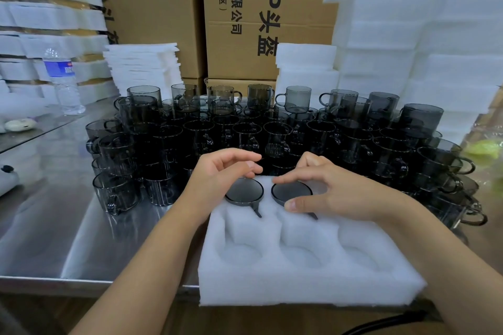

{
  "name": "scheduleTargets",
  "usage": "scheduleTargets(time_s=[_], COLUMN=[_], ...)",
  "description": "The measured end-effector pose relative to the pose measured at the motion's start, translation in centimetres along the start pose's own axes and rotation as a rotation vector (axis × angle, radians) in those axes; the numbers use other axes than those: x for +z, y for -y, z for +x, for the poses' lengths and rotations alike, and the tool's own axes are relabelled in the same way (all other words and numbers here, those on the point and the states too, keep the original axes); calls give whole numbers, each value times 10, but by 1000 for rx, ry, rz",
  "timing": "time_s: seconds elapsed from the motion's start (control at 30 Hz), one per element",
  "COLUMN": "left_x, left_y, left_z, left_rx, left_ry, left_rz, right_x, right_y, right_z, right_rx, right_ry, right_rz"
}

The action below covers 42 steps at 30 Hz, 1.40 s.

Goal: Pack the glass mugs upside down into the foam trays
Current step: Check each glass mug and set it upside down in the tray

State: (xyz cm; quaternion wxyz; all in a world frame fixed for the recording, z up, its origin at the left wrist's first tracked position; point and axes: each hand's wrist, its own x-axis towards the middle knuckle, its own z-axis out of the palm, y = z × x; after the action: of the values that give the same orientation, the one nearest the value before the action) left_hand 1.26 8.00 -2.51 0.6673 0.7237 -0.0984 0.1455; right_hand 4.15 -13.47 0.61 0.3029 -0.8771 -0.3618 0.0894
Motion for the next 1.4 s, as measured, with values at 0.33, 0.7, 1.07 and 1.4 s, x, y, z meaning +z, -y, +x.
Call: scheduleTargets(time_s=[0.33, 0.7, 1.07, 1.4], left_x=[1, -1, 1, -1], left_y=[0, 0, -3, 1], left_z=[1, 0, -2, 0], left_rx=[-7, 7, -6, 32], left_ry=[-15, -10, -37, -8], left_rz=[-18, -16, -9, 24], right_x=[9, 6, -18, -45], right_y=[-6, -24, -9, 9], right_z=[-11, -3, 7, 11], right_rx=[-77, 302, 432, 384], right_ry=[-282, -723, -360, 15], right_rz=[48, -137, -355, -367])
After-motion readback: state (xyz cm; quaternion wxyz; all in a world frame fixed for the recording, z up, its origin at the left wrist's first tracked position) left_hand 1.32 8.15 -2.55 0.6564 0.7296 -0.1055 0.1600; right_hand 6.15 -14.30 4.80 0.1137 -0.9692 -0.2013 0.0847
